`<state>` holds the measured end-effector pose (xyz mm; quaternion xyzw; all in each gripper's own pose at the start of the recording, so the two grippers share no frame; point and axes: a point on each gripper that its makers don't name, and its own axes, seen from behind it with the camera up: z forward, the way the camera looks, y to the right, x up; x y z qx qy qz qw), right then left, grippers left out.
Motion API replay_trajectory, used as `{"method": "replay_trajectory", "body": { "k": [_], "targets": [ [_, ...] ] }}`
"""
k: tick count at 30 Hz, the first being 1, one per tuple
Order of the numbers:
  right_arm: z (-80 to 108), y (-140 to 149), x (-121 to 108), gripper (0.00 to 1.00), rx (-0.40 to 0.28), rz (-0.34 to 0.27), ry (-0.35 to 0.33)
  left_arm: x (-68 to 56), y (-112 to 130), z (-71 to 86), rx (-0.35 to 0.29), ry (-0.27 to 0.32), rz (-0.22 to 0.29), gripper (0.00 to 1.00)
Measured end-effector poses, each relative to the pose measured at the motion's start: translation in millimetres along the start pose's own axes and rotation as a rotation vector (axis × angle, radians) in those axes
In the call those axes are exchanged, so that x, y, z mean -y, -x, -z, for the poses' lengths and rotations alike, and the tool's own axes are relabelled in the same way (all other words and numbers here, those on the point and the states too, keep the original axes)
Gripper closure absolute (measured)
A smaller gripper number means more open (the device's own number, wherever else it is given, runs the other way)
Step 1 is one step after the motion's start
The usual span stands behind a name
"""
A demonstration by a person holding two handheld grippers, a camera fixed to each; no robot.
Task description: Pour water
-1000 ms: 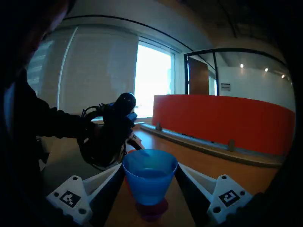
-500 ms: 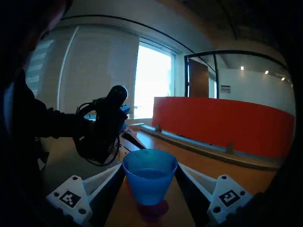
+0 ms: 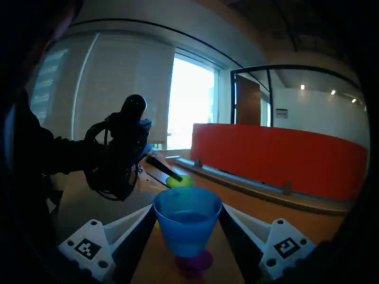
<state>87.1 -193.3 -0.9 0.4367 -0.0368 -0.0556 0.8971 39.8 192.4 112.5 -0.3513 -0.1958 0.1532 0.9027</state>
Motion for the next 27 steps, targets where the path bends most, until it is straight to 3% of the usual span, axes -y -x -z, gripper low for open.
{"method": "replay_trajectory", "body": {
  "k": [17, 27],
  "targets": [
    [7.3, -13.8, 11.6, 0.09, -0.01, 0.01, -0.004, -15.9, -43.6, 58.8, -0.162, -0.025, 0.013, 0.12],
    [8.5, -18.3, 16.2, 0.09, -0.013, 0.009, -0.005, -23.3, -66.7, 86.0, -0.283, -0.031, 0.064, 0.12]
  ]
}}
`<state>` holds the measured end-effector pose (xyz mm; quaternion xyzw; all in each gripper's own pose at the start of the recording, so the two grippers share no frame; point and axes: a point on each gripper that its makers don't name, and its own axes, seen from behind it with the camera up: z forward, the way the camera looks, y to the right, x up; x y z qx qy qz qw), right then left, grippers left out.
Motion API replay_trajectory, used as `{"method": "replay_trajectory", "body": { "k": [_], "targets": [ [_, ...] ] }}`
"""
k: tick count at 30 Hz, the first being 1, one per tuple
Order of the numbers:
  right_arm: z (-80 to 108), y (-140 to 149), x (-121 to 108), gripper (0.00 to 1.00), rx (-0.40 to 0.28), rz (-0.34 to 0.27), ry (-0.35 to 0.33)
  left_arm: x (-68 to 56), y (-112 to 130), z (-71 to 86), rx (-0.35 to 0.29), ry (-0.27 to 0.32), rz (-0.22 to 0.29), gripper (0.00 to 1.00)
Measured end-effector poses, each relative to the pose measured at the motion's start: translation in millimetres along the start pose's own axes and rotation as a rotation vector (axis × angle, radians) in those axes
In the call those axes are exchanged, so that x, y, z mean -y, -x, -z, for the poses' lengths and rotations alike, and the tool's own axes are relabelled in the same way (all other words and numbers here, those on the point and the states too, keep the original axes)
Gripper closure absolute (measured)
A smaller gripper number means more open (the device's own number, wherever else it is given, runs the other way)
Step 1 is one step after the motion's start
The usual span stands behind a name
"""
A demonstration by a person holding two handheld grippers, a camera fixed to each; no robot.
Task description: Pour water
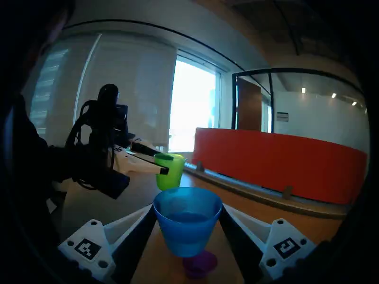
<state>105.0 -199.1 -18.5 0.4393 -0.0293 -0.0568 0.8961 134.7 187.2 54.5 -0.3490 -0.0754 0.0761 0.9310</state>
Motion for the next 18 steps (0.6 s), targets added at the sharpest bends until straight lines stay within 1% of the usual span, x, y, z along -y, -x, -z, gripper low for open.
{"method": "replay_trajectory", "body": {
  "k": [3, 9, 12, 18],
  "targets": [
    [0.6, -1.6, 1.0, 0.09, -0.001, 0.0, -0.001, -3.9, -4.9, 4.4, -0.028, 0.008, 0.029, 0.12],
    [0.6, -2.7, 1.9, 0.09, -0.001, -0.004, -0.001, -5.0, -7.4, 8.8, -0.041, 0.018, 0.064, 0.12],
    [0.7, -3.1, 2.6, 0.09, -0.002, -0.005, -0.003, -4.3, -8.9, 10.1, -0.041, 0.022, 0.072, 0.12],
    [-0.1, -4.2, 3.6, 0.09, -0.001, -0.004, -0.005, -4.1, -9.8, 10.9, -0.038, 0.025, 0.067, 0.12]
  ]
}}
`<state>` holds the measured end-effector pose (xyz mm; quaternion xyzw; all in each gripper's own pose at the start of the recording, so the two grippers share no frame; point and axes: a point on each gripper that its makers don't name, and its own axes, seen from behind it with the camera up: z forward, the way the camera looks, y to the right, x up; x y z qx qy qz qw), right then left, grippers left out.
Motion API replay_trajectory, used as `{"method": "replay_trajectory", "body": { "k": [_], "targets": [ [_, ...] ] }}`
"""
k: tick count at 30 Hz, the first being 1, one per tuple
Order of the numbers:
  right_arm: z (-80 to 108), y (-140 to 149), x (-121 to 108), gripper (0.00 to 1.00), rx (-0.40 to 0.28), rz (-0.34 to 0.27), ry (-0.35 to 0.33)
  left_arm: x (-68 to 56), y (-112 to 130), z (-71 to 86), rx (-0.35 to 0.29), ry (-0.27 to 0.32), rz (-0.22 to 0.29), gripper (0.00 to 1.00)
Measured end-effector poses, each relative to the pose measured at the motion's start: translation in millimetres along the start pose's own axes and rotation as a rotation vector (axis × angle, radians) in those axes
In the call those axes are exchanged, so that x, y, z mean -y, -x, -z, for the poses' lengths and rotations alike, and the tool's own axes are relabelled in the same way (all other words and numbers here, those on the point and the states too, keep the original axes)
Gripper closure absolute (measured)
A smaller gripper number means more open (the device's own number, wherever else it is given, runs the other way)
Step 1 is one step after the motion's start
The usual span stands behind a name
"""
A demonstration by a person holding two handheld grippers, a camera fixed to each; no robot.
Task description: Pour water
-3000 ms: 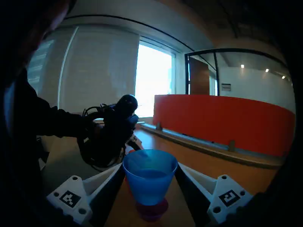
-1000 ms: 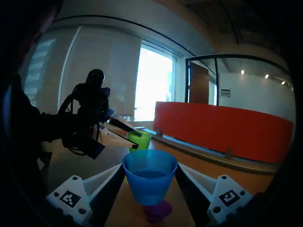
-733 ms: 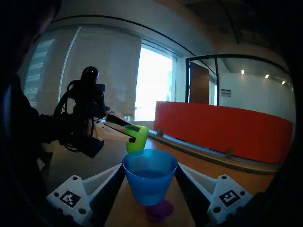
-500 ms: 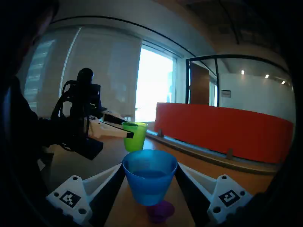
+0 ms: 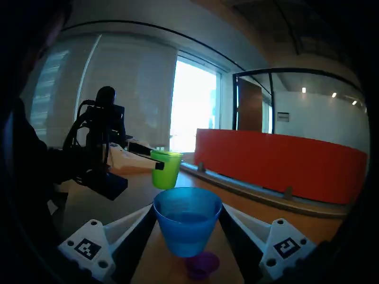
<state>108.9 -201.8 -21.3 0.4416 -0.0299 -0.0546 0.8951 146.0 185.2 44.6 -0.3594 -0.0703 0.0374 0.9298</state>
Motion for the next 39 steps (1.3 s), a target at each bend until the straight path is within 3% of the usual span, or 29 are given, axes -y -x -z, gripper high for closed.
{"method": "replay_trajectory", "body": {
  "k": [39],
  "targets": [
    [-1.2, -26.4, -7.1, 0.09, 0.078, -0.008, -0.037, -6.3, 1.2, 10.4, 0.006, 0.032, 0.003, 0.12]
  ]
}}
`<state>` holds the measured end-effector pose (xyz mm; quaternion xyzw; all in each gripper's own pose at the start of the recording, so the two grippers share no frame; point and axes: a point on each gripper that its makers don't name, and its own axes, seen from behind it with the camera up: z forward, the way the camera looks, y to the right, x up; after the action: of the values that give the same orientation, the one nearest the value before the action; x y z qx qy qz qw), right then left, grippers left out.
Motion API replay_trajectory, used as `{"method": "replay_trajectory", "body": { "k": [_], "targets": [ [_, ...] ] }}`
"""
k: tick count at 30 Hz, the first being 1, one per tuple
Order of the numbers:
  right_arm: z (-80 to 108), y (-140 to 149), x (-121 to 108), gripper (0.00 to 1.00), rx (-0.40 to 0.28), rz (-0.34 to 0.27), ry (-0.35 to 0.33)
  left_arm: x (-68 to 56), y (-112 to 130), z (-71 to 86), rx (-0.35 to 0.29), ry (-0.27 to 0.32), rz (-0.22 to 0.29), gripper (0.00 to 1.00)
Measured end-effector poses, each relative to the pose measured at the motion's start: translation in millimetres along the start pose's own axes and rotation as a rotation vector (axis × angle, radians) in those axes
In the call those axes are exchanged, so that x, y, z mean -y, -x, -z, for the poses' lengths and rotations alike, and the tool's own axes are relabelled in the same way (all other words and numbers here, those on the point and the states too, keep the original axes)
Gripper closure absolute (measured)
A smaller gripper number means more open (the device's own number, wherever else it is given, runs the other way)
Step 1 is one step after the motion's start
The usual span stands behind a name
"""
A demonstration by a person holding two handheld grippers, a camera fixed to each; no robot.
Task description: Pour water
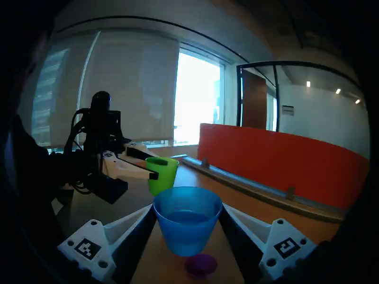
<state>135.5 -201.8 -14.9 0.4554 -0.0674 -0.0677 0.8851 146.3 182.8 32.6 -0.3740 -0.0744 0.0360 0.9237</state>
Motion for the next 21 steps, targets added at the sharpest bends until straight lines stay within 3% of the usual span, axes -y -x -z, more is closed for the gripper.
{"method": "replay_trajectory", "body": {
  "k": [21],
  "targets": [
    [-6.0, -25.7, -1.8, 0.09, 0.058, 0.11, -0.022, -10.5, 5.4, 4.1, 0.013, 0.02, 0.005, 0.12]
  ]
}}
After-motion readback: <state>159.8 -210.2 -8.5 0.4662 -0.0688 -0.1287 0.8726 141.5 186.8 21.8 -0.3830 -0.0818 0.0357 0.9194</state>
